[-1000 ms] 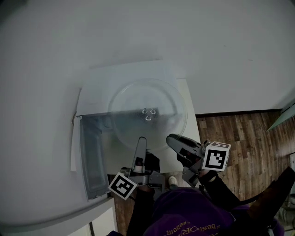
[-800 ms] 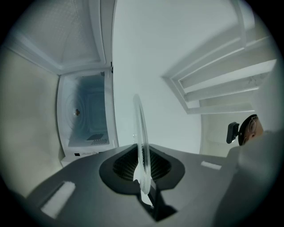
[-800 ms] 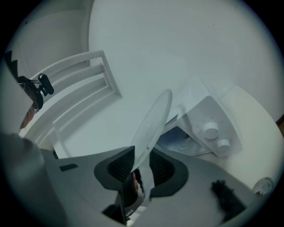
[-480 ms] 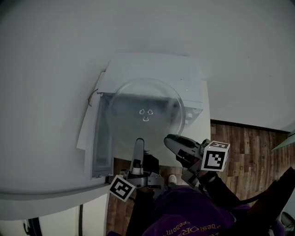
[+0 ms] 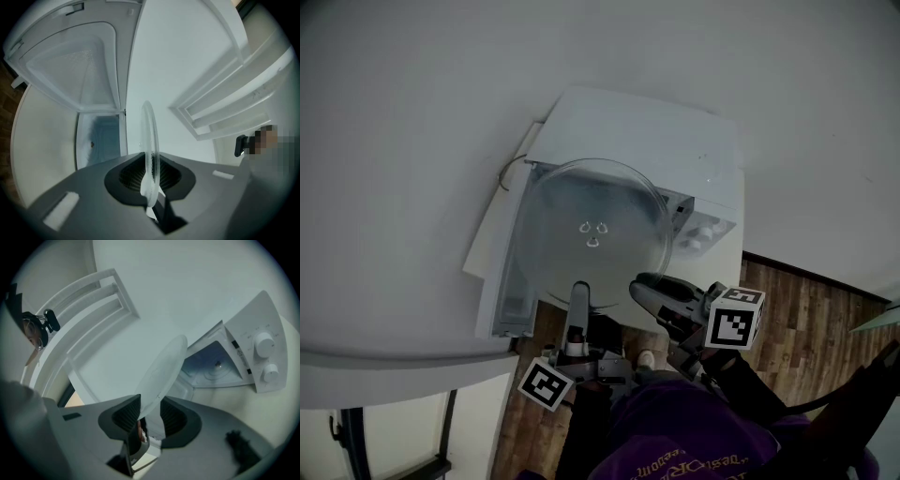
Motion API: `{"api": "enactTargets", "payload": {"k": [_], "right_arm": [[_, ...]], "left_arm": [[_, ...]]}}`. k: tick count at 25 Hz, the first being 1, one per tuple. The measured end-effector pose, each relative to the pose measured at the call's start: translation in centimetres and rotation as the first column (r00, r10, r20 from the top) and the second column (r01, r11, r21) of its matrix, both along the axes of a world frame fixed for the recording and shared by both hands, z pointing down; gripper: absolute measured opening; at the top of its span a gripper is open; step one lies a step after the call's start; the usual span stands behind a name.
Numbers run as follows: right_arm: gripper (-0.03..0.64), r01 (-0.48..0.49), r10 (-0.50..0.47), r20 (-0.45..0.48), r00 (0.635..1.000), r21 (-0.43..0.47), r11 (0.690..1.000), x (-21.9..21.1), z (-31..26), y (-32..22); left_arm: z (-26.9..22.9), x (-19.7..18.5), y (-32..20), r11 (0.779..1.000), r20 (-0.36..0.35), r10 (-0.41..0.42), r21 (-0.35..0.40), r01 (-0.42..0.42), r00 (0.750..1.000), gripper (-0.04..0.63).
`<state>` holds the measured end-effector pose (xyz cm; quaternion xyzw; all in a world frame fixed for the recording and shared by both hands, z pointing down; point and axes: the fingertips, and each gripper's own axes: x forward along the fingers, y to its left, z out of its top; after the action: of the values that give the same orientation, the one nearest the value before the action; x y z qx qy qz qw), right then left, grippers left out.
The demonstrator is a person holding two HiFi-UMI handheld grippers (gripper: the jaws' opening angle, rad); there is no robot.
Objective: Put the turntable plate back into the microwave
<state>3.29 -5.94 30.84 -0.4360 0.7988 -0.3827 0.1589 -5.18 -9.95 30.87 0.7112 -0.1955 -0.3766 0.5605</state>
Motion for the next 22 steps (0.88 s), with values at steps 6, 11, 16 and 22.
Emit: {"api": "enactTargets", "payload": {"k": [6, 11, 16, 22], "right_arm": [[0.133, 0.072, -0.073, -0.011, 0.997, -0.015, 0.997, -0.8, 0.8, 0.2], [0.137, 0.104, -0.104, 0.001, 0.995, -0.042, 0.994, -0.8, 1.9, 0.9], [0.137, 0.099, -0.103, -0.047, 0.994, -0.084, 0.992, -0.1, 3.4, 1.6], [0.133, 0.064, -0.07, -0.054, 0.996, -0.109, 0.992, 1.3, 4.4, 1.8]], "left_arm": [[0.7, -1.0, -0.1, 0.999, 0.004, -0.036, -0.008, 0.036, 0.999, 0.048], [1.6, -1.6, 0.0, 0.999, 0.011, -0.049, -0.016, 0.049, 0.999, 0.049], [2.3, -2.1, -0.4, 0.998, 0.003, -0.061, -0.031, 0.061, 0.998, 0.052], [3.3, -2.4, -0.3, 0.997, 0.035, -0.074, -0.025, 0.075, 0.997, 0.055]]}}
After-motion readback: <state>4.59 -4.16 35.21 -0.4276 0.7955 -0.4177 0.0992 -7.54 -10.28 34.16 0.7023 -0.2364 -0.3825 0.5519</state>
